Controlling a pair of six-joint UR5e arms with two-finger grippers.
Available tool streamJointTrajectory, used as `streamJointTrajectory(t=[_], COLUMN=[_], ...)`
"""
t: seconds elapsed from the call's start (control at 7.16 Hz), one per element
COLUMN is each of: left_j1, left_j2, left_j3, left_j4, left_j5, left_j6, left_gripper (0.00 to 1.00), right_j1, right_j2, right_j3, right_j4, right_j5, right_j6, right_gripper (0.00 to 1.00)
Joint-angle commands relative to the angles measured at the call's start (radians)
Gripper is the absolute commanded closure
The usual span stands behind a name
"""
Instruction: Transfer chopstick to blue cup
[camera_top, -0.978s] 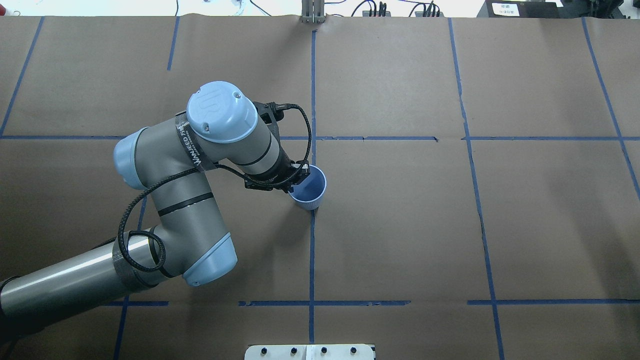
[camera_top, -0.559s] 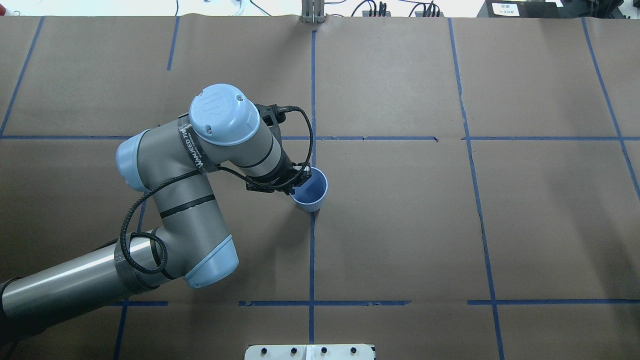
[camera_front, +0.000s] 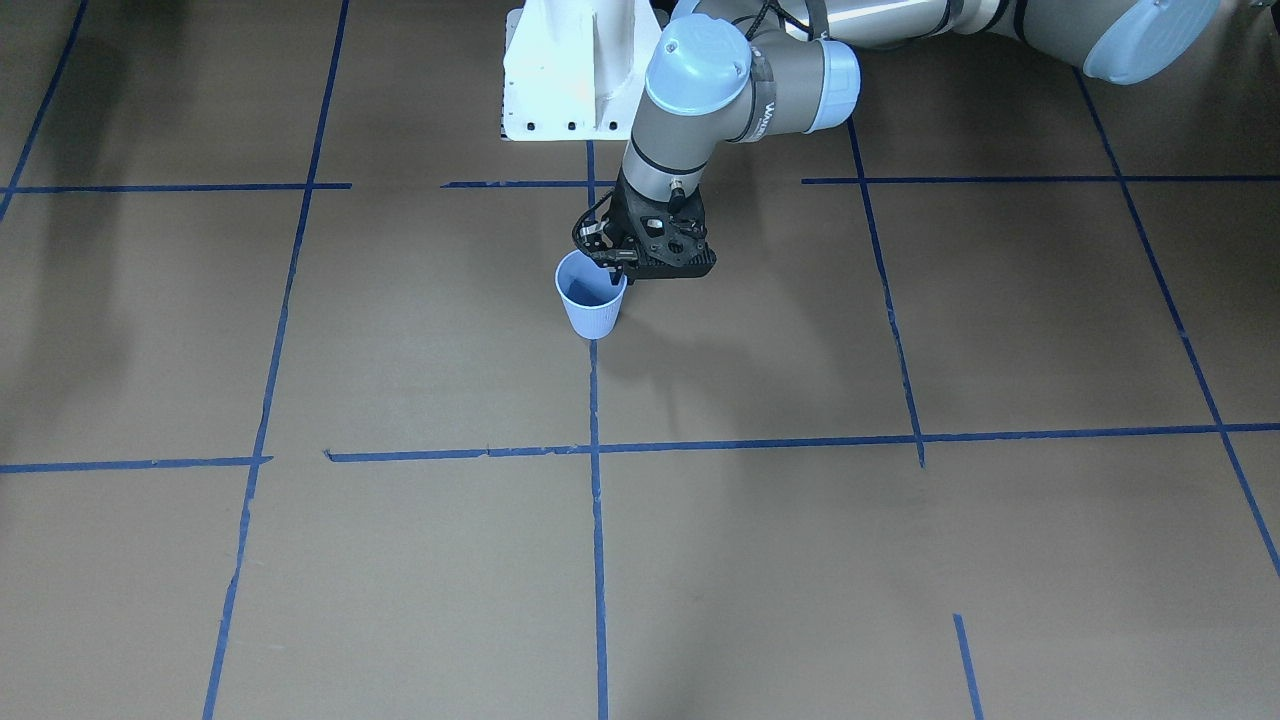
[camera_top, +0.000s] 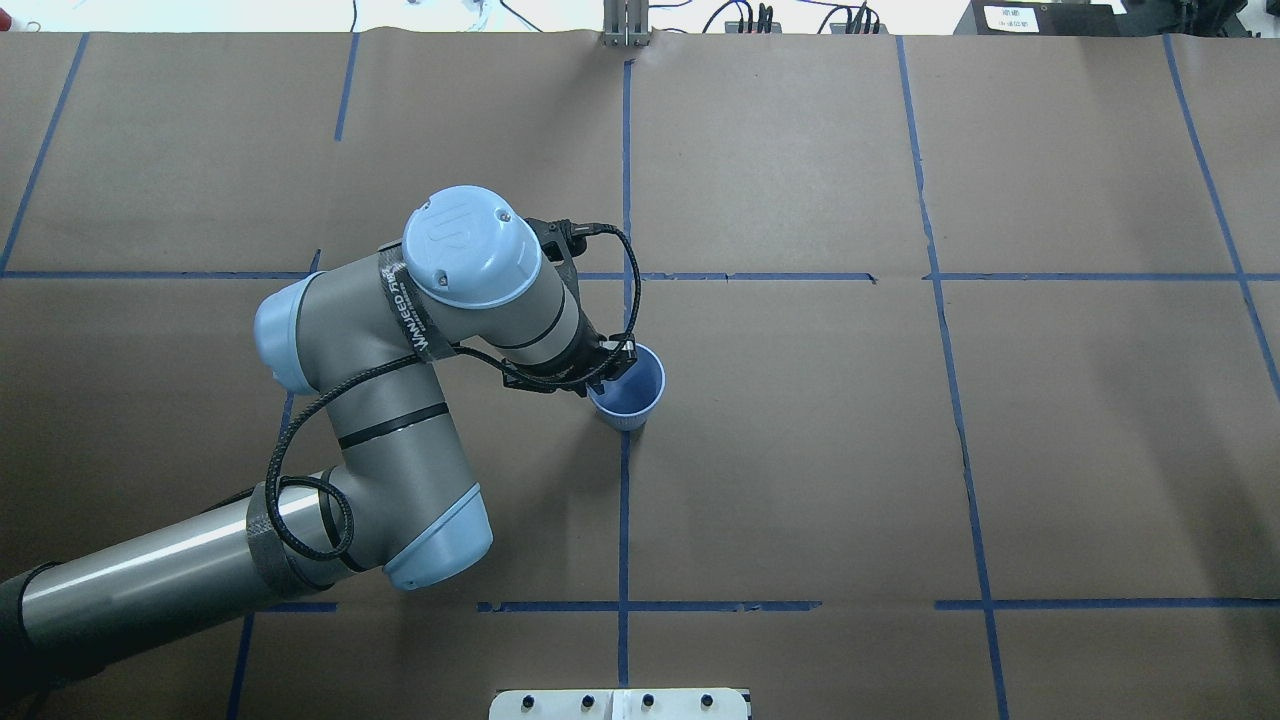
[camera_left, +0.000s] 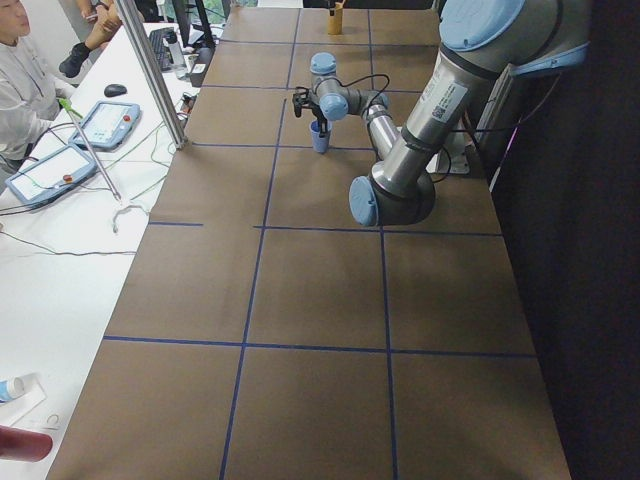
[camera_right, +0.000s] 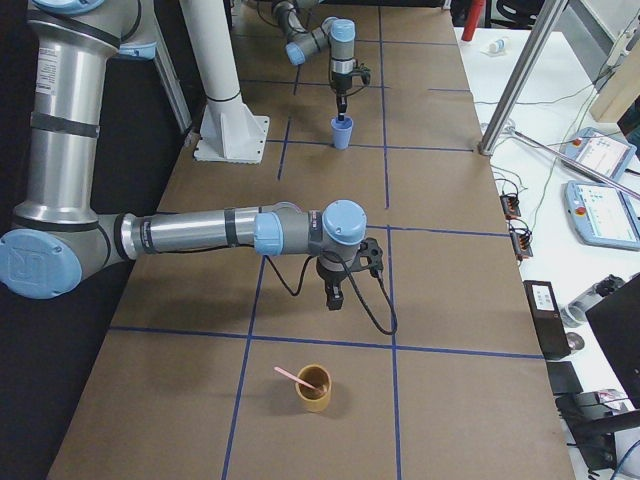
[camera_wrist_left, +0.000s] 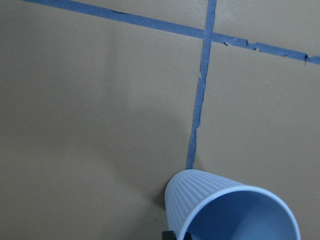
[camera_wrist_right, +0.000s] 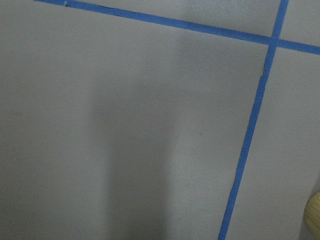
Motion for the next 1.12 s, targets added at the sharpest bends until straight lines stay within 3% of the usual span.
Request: streamJointTrajectory(t=[0.0, 0.28, 0.42, 0.84, 0.98], left_j1=[-0.005, -0.048, -0.05, -0.117, -0.17], left_j2=[0.003, 0.022, 0.066, 0.225, 0.286], left_j3=[-0.041, -0.154, -0.19, -0.339, -0.369], left_j4=[0.004, 0.084, 0.079, 0.089, 0.087], left_j5=[0.002, -0.005, -0.006, -0.038, -0.108], left_j6=[-0.007, -0.007, -0.006, 0.058, 0.09], left_gripper=[0.0, 0.0, 0.0, 0.0, 0.0], right_j1=[-0.004, -0.001, 0.028, 0.262, 0.305], right_j2=[0.0, 0.0, -0.017, -0.035, -0.038], right_j3=[0.001, 0.028, 0.08, -0.019, -0.077], right_j4=[0.001, 0.001, -0.002, -0.014, -0.016], right_j5=[-0.006, -0.02, -0.076, -0.115, -0.132], right_j6=[-0.001, 0.037, 0.079, 0.006, -0.084], right_gripper=[0.0, 0.01, 0.03, 0.03, 0.02])
